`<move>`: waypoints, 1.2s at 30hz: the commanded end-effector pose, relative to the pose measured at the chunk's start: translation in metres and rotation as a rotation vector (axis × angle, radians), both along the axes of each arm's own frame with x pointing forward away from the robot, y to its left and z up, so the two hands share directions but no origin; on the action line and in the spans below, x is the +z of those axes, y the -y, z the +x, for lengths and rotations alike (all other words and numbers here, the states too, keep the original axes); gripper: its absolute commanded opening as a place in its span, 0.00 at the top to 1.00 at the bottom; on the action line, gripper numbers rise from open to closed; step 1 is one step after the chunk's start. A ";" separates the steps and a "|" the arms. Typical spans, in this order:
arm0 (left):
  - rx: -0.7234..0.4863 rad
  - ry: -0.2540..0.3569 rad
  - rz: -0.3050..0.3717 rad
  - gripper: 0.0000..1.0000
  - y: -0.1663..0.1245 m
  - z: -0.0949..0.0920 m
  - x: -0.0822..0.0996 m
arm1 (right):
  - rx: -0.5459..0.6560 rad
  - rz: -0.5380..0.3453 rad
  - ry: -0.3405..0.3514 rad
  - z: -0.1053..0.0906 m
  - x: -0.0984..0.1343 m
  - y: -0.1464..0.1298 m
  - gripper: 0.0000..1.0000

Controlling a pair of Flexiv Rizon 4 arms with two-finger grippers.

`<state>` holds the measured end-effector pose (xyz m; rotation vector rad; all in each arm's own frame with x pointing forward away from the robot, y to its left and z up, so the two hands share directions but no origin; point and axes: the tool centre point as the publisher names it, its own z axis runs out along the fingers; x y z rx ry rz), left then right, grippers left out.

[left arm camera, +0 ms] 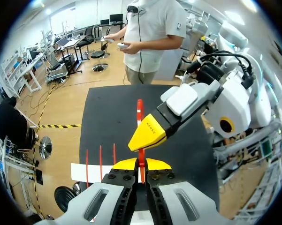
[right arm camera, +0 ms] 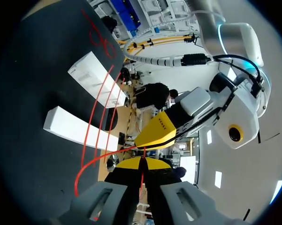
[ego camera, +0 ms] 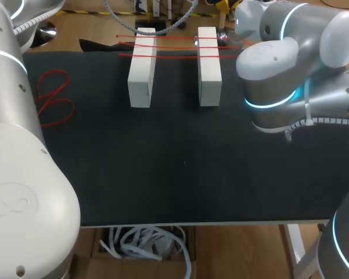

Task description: Grab the tape and strap the tape.

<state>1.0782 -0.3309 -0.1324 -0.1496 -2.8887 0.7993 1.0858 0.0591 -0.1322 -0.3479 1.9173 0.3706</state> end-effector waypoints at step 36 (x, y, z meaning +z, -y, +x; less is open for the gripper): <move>-0.001 0.000 0.003 1.00 0.001 0.000 0.001 | 0.014 -0.011 -0.013 -0.001 0.004 -0.003 1.00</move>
